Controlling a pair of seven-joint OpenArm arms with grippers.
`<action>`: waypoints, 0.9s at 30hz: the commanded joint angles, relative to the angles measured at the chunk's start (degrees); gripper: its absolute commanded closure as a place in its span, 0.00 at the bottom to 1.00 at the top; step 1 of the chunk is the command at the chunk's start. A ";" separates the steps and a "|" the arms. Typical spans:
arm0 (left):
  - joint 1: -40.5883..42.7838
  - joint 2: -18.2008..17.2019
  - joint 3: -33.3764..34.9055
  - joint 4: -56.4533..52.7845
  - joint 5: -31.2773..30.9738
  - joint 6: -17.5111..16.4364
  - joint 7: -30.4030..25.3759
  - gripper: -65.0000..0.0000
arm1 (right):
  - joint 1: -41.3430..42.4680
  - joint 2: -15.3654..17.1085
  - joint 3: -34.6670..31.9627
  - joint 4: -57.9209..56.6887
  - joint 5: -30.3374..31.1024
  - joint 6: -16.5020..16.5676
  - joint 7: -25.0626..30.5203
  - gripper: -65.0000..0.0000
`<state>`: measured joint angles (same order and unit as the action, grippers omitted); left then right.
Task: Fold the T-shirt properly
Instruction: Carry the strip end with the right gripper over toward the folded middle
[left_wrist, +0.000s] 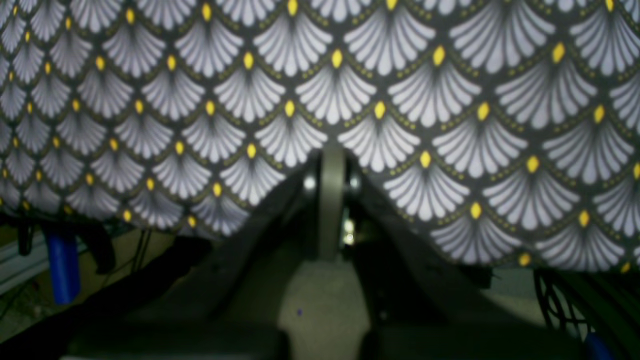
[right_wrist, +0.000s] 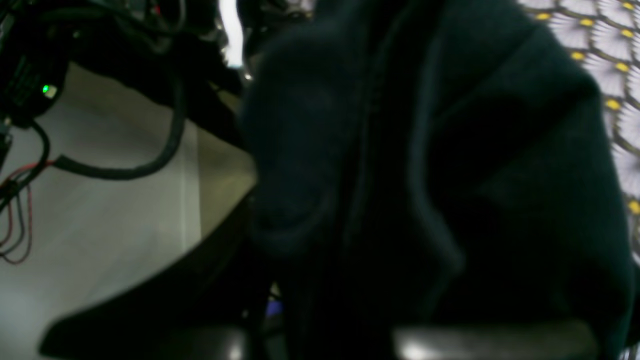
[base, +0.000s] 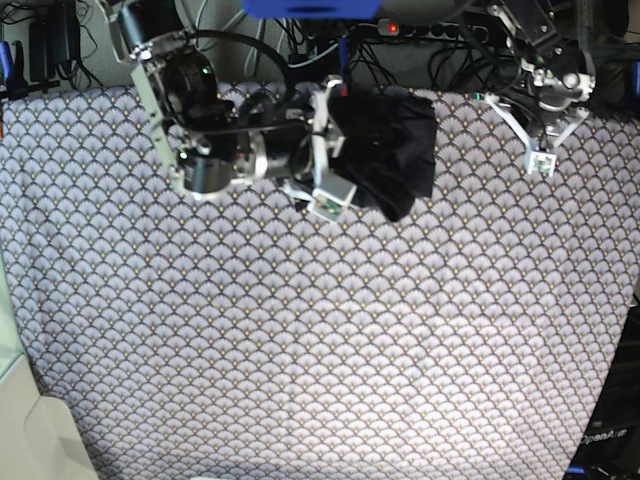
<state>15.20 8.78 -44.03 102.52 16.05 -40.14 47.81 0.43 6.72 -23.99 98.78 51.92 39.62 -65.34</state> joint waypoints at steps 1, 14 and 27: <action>-0.21 -0.12 0.03 1.26 -0.45 0.14 -0.56 1.00 | 1.29 -0.35 0.21 0.25 1.84 0.38 2.09 1.00; -0.21 -0.20 0.03 1.26 -0.19 0.14 -0.56 1.00 | 2.87 -0.61 -0.14 -4.76 -1.68 0.38 4.55 1.00; -0.21 -0.12 0.03 1.26 -0.27 0.14 -0.56 1.00 | 1.99 -2.55 -0.14 -4.76 -8.62 0.38 4.02 0.83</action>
<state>15.20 8.91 -44.05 102.52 16.08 -40.14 47.81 1.69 4.43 -24.18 93.10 42.17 39.62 -62.48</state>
